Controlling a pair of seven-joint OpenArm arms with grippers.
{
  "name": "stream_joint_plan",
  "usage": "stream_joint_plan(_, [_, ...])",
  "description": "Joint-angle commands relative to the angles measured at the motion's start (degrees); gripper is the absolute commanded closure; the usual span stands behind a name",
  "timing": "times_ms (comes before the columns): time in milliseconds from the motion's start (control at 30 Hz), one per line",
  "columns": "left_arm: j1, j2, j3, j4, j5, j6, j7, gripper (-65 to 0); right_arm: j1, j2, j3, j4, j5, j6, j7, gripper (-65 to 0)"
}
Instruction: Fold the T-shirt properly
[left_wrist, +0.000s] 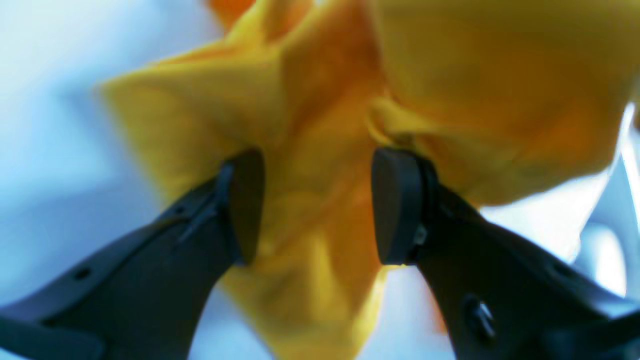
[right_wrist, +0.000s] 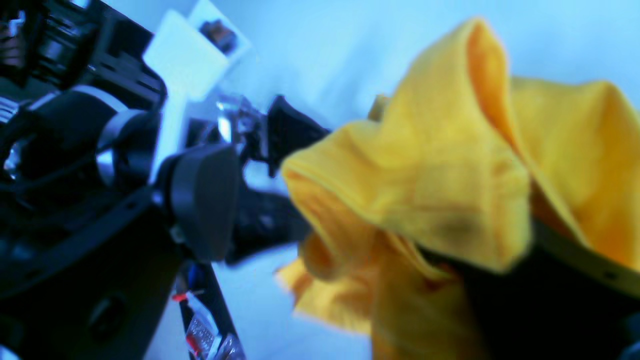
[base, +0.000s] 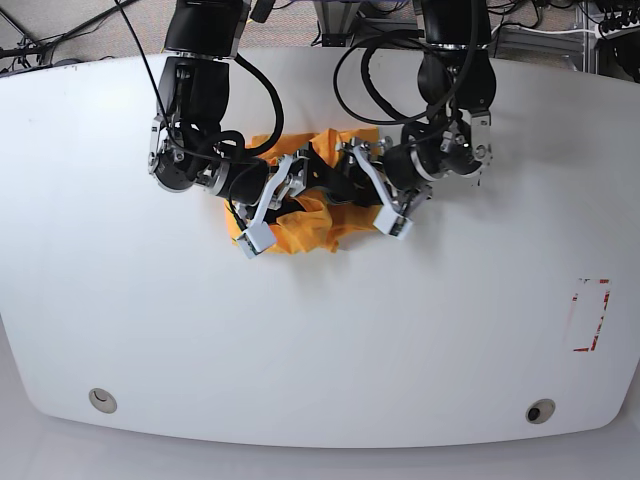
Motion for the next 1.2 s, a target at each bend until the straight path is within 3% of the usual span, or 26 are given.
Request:
stream_joint_plan(0, [-0.42,-1.42,-3.12,5.2,-6.43,0.02,-1.79,-31.4,1.02,0.23,-0.14,0.87,0.27,0.32,0.19,-49.6])
stream_joint_plan(100, [1.25,-4.59,-7.08,9.24,-13.47,0.02,-1.7,-31.4,1.46,0.23,-1.2,0.87,0.27,0.32,0.01,-49.6])
stream_joint_plan(167, [2.4,-9.16,-9.98,11.09,-19.88,0.02,-1.7,-31.4,1.55,0.32,-3.66,0.78,0.27,0.32,0.1,-49.6])
stream_joint_plan(300, [3.63,-14.96,-13.76,11.0,-27.97,0.02,-1.7,-31.2,1.73,-0.12,-7.62,0.78,-0.61,0.32,0.81,-49.6])
stream_joint_plan(600, [6.7,-20.94,-25.8,8.71,-31.49,0.02,-1.7,-31.2,3.84,-4.16,-18.08,0.96,-16.43,0.32,6.08,-49.8])
stream_joint_plan(700, [7.85,-22.17,-26.33,8.01,-31.22,0.02,-1.7,-31.2,4.1,-4.16,-19.4,2.02,-15.82,0.32,6.08,-49.6])
stream_joint_plan(767, [8.02,-22.52,-25.98,8.01,-31.22,0.02,-1.79,-31.2,3.84,-3.73,-19.13,3.6,-14.41,0.32,5.99,-49.6])
stream_joint_plan(1167, [8.29,-22.52,-20.79,7.83,-31.14,0.02,-1.79,-31.2,-1.79,7.88,-6.83,7.82,-0.08,0.32,5.82,-49.6])
